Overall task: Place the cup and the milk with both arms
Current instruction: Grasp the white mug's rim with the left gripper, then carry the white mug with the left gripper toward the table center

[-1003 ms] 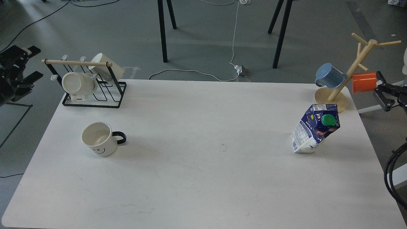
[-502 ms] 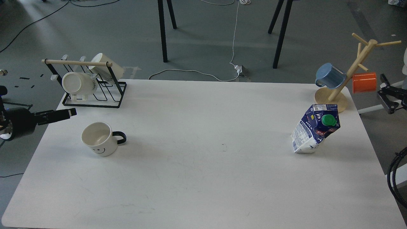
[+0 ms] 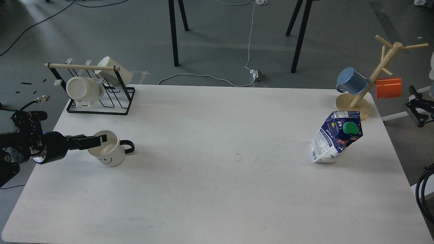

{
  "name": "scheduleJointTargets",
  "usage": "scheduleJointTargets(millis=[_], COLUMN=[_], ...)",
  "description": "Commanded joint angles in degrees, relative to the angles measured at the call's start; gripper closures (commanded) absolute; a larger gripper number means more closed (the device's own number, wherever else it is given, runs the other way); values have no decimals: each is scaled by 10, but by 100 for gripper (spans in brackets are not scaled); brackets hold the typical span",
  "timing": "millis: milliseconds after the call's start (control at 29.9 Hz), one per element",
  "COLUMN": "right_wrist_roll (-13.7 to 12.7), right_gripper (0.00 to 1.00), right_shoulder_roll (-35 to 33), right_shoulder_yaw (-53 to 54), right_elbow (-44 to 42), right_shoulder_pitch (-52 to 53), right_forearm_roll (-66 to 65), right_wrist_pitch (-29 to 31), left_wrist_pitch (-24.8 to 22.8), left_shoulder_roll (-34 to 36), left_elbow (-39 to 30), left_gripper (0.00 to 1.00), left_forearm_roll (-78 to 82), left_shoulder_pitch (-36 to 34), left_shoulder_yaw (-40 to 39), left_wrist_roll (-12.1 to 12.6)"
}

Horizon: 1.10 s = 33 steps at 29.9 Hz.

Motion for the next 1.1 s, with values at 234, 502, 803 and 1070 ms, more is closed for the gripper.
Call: scheduleJointTargets(millis=[234,502,803,1070], right_wrist_roll=[0,0,0,1], right_gripper=[2,2,2,2], right_shoulder_roll=[-1,-1,-1,0], right_shoulder_yaw=[1,1,1,1], right_elbow=[0,0,-7,-15], right_shoulder_pitch=[-6,-11,-14,-14], right_forearm_roll=[0,0,0,1], right_wrist_pitch=[0,0,0,0], left_wrist_pitch=[16,63,64,54], left_shoulder_roll=[-15,-22,-17,-8], left_elbow=[22,16,14,-67], left_gripper=[40,96,98,99], left_forearm_roll=[-1,-1,-1,-3], left_shoulder_pitch=[0,2,-3,-42], left_shoulder_yaw=[27,45,47,39], left_wrist_roll=[0,0,0,0])
